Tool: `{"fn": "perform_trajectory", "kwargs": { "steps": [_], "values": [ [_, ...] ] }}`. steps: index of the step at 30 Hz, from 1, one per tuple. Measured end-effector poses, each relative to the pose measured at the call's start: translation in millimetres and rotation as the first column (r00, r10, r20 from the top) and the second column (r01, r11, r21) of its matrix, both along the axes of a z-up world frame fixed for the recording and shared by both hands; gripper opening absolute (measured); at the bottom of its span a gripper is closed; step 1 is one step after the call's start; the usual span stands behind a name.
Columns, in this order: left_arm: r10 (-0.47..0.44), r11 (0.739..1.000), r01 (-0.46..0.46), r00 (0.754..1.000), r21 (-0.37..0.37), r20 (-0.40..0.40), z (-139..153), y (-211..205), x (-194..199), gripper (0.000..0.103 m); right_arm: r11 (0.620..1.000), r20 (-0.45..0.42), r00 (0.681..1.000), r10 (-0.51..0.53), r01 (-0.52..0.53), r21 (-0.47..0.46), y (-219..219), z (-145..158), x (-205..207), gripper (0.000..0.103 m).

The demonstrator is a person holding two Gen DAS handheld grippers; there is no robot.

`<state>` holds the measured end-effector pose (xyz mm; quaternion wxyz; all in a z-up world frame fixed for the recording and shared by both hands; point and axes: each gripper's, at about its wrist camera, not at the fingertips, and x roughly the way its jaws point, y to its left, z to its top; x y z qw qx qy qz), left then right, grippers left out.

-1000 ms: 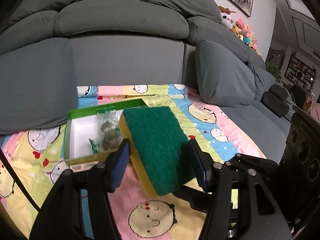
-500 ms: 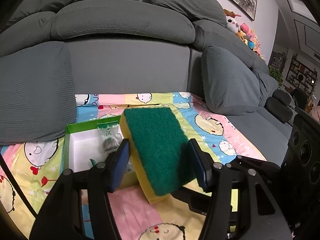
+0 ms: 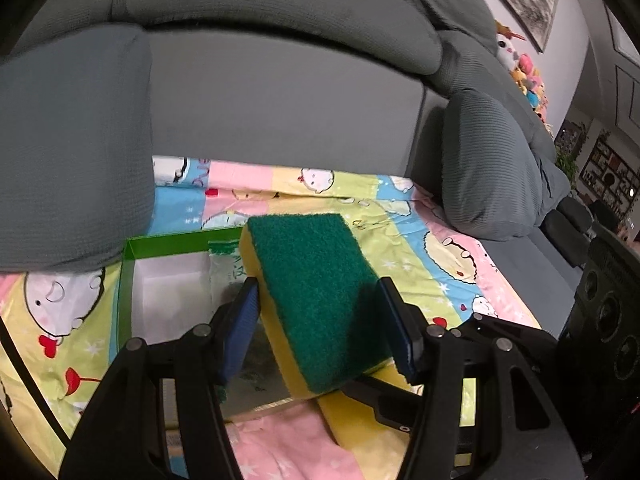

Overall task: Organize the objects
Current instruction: 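Lift the scouring sponge and carry it over the green box, then lower the scouring sponge into the box and open the right gripper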

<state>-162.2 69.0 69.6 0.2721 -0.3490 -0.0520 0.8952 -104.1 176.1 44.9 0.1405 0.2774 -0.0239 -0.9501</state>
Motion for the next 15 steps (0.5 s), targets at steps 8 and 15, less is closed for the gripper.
{"fn": "perform_trajectory", "kwargs": {
  "steps": [8, 15],
  "values": [
    [0.064, 0.998, -0.064, 0.993, 0.001, 0.102, -18.9, -20.5, -38.4, 0.057, 0.999, 0.098, 0.995, 0.023, -0.019, -0.038, -8.9, -15.8, -48.2, 0.037],
    [0.107, 0.993, -0.116, 0.977, 0.036, 0.186, -47.9, -34.0, -53.7, 0.057, 0.999, 0.184, 0.982, 0.028, -0.024, -0.025, -16.4, -39.3, -71.6, 0.037]
  ]
}}
